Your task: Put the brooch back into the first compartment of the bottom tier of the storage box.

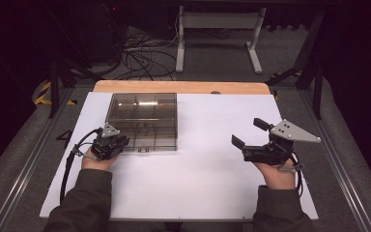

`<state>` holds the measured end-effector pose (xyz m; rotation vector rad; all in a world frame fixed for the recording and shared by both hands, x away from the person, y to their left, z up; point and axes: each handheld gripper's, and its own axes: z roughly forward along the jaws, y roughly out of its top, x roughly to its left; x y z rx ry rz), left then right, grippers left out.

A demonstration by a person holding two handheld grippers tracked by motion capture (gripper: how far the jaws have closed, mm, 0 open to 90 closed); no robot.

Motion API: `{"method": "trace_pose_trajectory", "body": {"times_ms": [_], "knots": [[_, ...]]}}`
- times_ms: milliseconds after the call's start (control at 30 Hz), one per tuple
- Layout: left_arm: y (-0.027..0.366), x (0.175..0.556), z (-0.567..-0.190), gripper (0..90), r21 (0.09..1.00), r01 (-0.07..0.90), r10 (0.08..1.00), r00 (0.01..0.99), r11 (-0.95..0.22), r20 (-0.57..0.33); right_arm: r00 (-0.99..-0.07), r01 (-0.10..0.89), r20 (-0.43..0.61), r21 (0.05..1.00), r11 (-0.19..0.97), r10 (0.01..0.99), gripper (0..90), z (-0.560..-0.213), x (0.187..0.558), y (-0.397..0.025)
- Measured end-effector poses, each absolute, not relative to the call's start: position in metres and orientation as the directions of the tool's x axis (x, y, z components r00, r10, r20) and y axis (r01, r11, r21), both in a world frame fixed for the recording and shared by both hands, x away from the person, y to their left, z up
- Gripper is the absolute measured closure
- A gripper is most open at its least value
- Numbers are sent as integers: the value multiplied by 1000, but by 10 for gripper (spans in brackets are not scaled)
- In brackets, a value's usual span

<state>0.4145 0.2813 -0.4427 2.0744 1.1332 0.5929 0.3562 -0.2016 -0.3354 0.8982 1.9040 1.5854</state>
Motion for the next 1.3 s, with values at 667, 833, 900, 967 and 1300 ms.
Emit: {"method": "trace_pose_trajectory", "body": {"times_ms": [667, 833, 900, 967, 1300], "knots": [[282, 414, -440, 735, 761, 527, 853, 518, -379, 66, -657, 169, 32, 980, 106, 754, 41, -335, 356, -202], [281, 412, -439, 705, 770, 518, 850, 524, -373, 59, -657, 169, 32, 980, 105, 753, 41, -335, 356, -202], [281, 412, -438, 678, 774, 512, 851, 522, -373, 65, -657, 171, 34, 980, 105, 753, 42, -336, 356, -201], [281, 411, -437, 672, 779, 506, 850, 522, -370, 65, -657, 171, 34, 980, 105, 753, 41, -336, 356, -201], [280, 407, -431, 618, 804, 479, 851, 522, -352, 61, -657, 171, 34, 980, 105, 753, 41, -335, 356, -201]]}}
